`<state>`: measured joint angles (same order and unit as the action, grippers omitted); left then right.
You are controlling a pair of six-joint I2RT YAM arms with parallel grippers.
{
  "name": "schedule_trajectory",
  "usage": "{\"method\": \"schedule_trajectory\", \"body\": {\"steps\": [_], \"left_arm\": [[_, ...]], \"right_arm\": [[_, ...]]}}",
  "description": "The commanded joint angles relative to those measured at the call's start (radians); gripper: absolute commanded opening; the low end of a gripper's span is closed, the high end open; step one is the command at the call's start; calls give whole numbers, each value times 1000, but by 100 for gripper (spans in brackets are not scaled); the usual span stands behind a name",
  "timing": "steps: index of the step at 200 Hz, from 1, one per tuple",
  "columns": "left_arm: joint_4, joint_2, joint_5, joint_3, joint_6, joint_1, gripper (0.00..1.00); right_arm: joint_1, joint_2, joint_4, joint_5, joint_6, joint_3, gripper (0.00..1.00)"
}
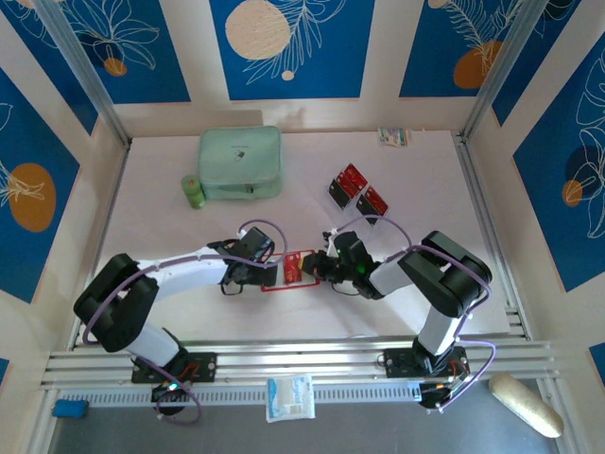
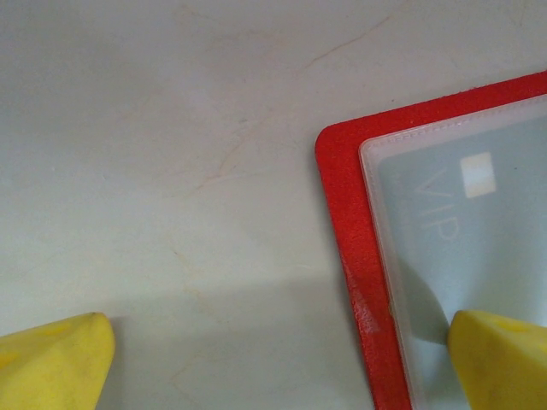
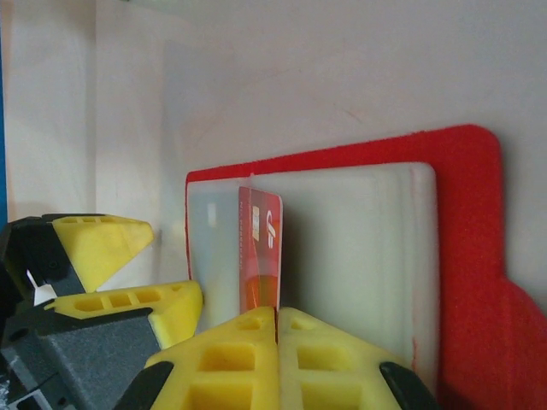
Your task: Put the credit cards into the card holder
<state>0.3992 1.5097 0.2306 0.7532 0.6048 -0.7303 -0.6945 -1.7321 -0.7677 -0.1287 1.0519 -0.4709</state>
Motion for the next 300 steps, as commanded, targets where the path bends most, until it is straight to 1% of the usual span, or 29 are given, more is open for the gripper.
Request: {"method": "schedule_trajectory", "body": {"steps": [1, 57, 160, 202, 211, 226, 233, 243, 271, 300], "left_arm": [[20, 9, 16, -22, 12, 3, 100], [17, 9, 16, -23, 12, 4, 100], [9, 7, 13, -28, 16, 4, 100], [9, 2, 12, -24, 15, 3, 100], [9, -1, 12, -22, 17, 3, 100], [18, -13, 14, -14, 16, 4, 100], [24, -21, 19, -9, 15, 5, 100], [33, -36, 26, -4, 13, 6, 100], [48, -81, 34, 0, 17, 25, 100], [46, -91, 29, -13, 18, 49, 100]], "right_arm": [[-8, -13, -3, 21, 5, 18, 0], [-8, -18, 10, 11, 1, 15, 0], [-13, -46, 101, -28, -4, -41, 0], [-36, -71, 190, -46, -18, -94, 0], [-37, -75, 226, -60, -33, -109, 8], [-36, -63, 306, -72, -75, -136, 26], [-31, -46, 358, -72, -101, -146, 31], [-20, -12, 425, -68, -139, -156, 35], [3, 84, 619, -31, -244, -217, 37], [1, 94, 741, -20, -327, -307, 32]]}}
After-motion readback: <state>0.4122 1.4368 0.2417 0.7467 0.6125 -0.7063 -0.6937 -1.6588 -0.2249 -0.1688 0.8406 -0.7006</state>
